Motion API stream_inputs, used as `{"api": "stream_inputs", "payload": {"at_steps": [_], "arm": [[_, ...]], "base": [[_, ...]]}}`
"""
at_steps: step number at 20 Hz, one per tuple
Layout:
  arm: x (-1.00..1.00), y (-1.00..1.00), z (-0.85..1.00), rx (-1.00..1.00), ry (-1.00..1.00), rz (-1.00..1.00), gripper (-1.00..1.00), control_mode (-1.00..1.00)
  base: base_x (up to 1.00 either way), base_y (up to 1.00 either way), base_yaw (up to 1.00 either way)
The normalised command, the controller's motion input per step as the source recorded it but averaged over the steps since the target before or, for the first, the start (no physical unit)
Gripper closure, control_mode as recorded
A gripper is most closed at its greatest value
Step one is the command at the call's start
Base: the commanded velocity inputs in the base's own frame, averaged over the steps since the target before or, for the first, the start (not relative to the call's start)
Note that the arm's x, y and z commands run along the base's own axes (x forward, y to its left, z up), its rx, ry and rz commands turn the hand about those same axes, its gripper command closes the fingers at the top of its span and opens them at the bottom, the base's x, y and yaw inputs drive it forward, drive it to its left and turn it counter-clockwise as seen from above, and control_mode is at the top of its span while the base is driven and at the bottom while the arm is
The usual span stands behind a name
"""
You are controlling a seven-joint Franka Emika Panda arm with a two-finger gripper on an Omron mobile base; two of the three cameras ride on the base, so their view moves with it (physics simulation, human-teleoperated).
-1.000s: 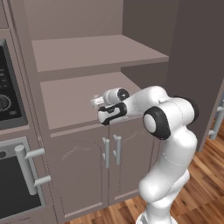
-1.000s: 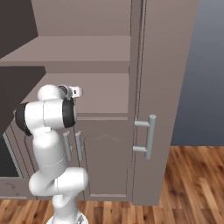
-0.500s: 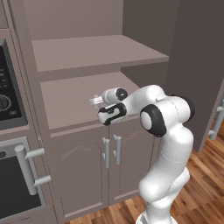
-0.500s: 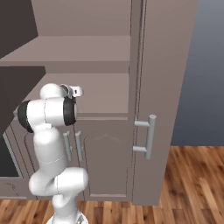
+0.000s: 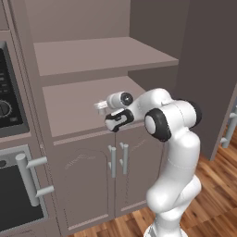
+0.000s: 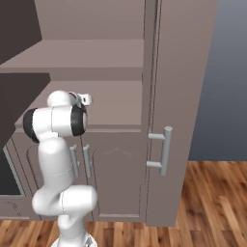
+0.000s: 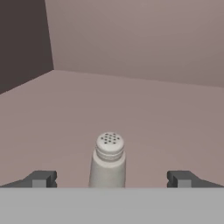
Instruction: Collect the turmeric, ketchup, and shaker from the cabinet and place them next to the stove.
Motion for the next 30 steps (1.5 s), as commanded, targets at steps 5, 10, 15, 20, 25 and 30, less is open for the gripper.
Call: {"api": "stream_inputs", "payload": {"at_steps": [5,10,15,20,25,30], "arm": [[0.21,0.00,-0.14,0.00,0.00,0.00,-1.00,-1.00],[0.18,0.00,-0.14,0.00,0.00,0.00,-1.00,-1.00],[0.15,0.11,-0.06,0.00,0.00,0.00,-1.00,-1.00],[0.02,0.28,-0.07,0.00,0.00,0.00,-1.00,-1.00],[0.01,0.14,0.00,0.00,0.00,0.00,-1.00,-1.00],[0.01,0.05,-0.08,0.00,0.01,0.00,-1.00,-1.00]], "base": [[0.00,0.00,0.00],[0.00,0.00,0.00],[0.00,0.00,0.00],[0.00,0.00,0.00],[0.00,0.00,0.00],[0.00,0.00,0.00]]}}
